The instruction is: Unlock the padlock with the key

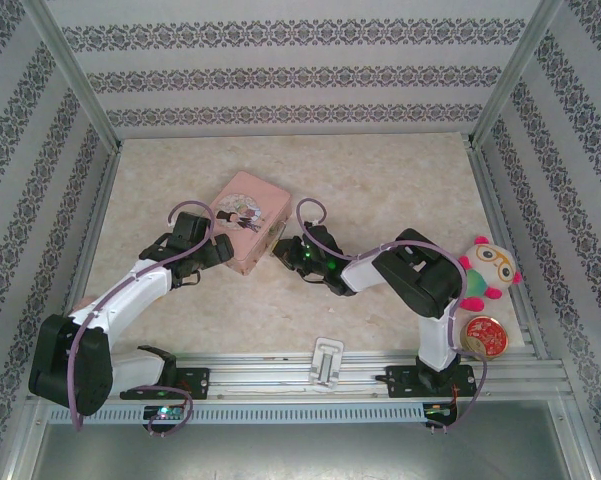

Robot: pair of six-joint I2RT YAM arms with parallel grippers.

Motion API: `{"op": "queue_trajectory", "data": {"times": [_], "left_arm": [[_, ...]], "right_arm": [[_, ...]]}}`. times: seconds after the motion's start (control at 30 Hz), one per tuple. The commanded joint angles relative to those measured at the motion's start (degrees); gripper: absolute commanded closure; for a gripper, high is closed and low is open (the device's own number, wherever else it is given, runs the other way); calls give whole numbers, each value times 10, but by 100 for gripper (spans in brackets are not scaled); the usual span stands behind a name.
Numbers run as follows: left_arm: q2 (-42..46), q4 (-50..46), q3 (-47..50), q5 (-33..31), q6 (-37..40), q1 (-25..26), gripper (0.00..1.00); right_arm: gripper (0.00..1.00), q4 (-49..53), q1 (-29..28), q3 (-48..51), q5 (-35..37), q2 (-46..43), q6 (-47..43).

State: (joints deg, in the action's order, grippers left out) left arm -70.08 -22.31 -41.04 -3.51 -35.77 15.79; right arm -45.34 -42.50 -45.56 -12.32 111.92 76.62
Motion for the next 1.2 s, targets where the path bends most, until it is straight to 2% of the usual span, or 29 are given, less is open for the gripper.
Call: {"op": "queue_trajectory", "data": {"times": [0.0,0.73,1.17], "left_arm": [[5,4,8,-12,7,4,1],[16,4,6,-6,6,4,1],[29,-2,0,-7,4,2,1]], "right_arm": [[100,-23,3,5,12,3,3],[100,-51,6,-3,29,11,20],[100,-23,21,1,33,-9,-3]]}}
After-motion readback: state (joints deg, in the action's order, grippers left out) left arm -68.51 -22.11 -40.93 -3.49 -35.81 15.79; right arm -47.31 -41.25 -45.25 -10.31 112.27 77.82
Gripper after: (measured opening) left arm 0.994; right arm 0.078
